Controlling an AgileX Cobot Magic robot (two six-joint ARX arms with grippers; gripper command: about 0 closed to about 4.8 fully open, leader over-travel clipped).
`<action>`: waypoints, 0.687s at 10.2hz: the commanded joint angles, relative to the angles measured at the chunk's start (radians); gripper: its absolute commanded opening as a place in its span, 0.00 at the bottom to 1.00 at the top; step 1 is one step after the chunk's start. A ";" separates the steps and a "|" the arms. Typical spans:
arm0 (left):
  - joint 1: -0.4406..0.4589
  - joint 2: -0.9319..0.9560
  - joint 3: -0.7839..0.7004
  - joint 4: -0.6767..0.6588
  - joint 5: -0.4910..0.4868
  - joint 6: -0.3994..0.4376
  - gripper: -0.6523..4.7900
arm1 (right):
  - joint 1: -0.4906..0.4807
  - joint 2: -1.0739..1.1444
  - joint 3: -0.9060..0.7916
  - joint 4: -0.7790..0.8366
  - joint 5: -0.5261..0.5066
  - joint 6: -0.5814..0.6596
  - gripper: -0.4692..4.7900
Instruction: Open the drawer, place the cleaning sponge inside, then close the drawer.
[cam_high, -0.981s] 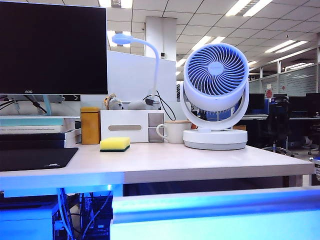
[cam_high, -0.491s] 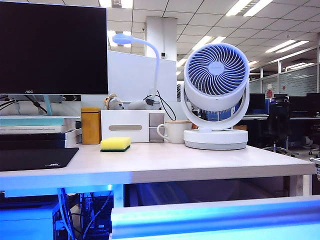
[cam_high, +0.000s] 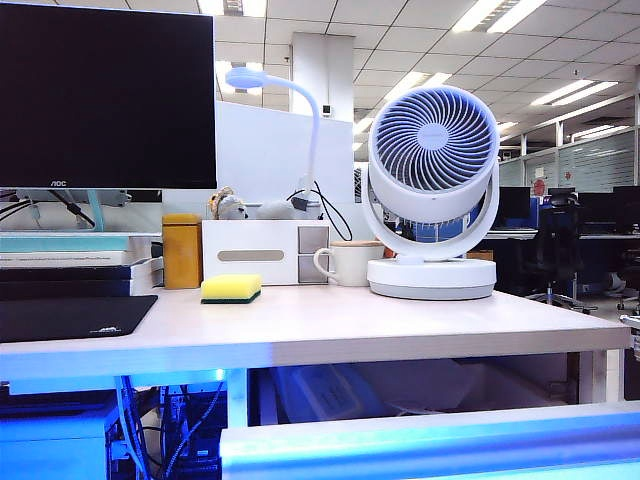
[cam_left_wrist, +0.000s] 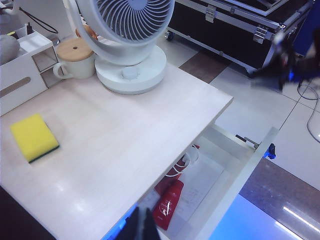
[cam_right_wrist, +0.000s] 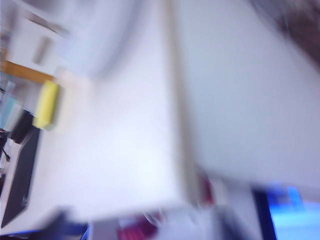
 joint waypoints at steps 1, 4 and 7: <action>0.000 -0.002 0.004 0.048 0.001 0.003 0.11 | 0.058 -0.101 0.053 0.056 -0.115 0.097 0.45; 0.000 -0.002 0.004 0.057 0.002 0.003 0.11 | 0.151 -0.113 0.068 0.267 -0.244 0.183 1.00; 0.000 -0.002 0.004 0.057 0.001 0.003 0.11 | 0.190 -0.112 0.067 0.374 -0.256 0.256 1.00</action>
